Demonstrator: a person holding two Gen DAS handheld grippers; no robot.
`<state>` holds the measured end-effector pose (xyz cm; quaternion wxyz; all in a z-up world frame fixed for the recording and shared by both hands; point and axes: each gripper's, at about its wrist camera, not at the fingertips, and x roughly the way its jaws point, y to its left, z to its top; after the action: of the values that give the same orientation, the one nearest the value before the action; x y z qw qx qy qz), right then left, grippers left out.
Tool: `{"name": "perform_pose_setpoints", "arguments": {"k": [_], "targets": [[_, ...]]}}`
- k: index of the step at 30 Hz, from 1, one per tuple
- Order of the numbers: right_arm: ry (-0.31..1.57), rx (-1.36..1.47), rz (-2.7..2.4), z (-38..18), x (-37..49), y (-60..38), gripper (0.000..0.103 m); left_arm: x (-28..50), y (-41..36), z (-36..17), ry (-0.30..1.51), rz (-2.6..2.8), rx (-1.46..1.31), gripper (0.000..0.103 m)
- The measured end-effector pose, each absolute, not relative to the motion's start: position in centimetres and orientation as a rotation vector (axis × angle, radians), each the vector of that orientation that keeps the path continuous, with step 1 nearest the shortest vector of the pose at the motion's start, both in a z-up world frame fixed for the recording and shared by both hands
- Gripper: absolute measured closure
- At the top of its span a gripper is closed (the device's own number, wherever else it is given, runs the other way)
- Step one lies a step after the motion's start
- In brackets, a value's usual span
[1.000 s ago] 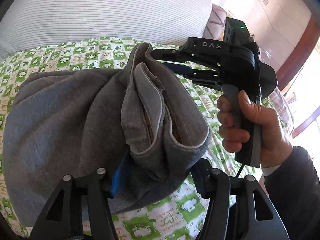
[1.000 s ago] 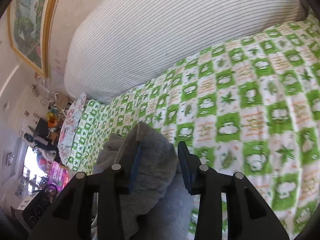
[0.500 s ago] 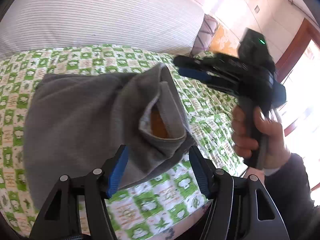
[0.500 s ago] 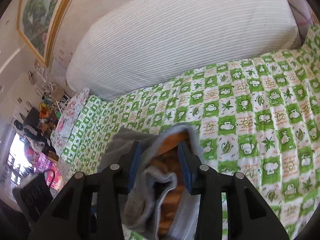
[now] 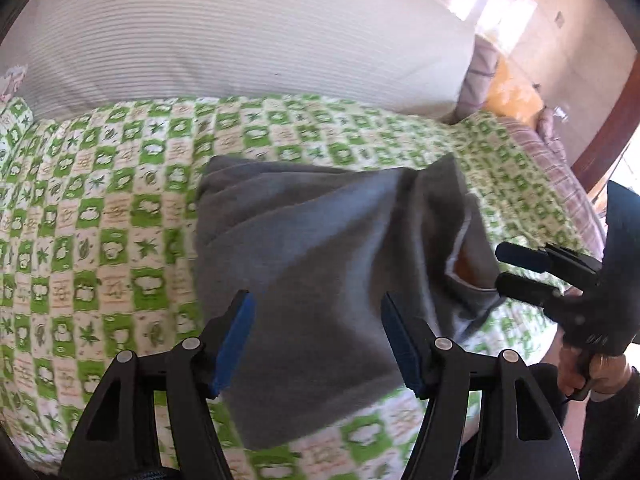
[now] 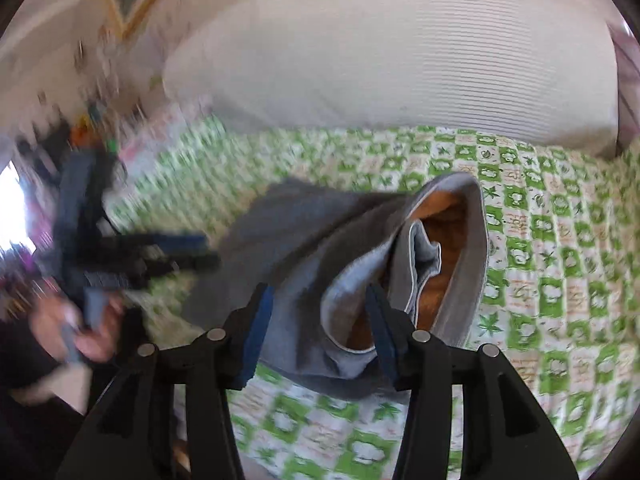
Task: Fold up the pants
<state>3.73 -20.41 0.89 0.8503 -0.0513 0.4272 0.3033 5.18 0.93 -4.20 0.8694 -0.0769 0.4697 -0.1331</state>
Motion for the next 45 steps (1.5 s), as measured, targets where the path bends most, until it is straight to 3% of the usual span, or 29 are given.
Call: {"name": "perform_pose_setpoints", "arguments": {"k": [8,11,16,23,31,33,34,35,36,42,45], "targets": [[0.967,-0.335,0.586,-3.3,3.6,-18.3,0.054,5.3,2.8,-6.7,1.065,-0.213,-0.152,0.037],[0.986,-0.361,0.567,-4.0,3.6,-18.5,0.079,5.5,2.9,-6.8,1.070,-0.207,-0.162,0.037],[0.988,-0.227,0.582,-2.8,3.9,-20.5,0.092,8.7,1.4,-4.1,1.015,-0.255,-0.125,0.036],[0.943,-0.030,0.570,-1.4,2.9,-23.7,0.095,16.0,-6.8,-3.3,1.056,-0.463,0.173,0.035],[0.930,0.230,0.516,-2.3,1.7,-28.5,0.095,19.0,-15.6,-6.8,1.106,-0.566,0.499,0.036],[0.939,0.265,0.493,-2.8,1.4,-28.9,0.095,19.3,-17.2,-7.6,1.106,-0.582,0.546,0.043],[0.941,0.281,0.480,-3.2,1.2,-29.0,0.095,19.4,-17.9,-7.8,1.113,-0.619,0.546,0.069],[0.942,0.297,0.468,-3.5,1.1,-29.2,0.095,19.7,-18.3,-8.0,1.131,-0.648,0.534,0.088],[0.944,0.306,0.459,-3.7,1.1,-29.3,0.095,20.0,-18.6,-8.1,1.142,-0.646,0.538,0.098],[0.900,0.332,0.379,-2.0,1.1,-29.8,0.096,21.6,-19.6,-7.0,1.125,-0.626,0.510,0.100],[0.992,0.316,0.292,-4.5,1.6,-29.4,0.096,21.4,-20.1,-9.3,1.148,-0.601,0.559,0.100]]}}
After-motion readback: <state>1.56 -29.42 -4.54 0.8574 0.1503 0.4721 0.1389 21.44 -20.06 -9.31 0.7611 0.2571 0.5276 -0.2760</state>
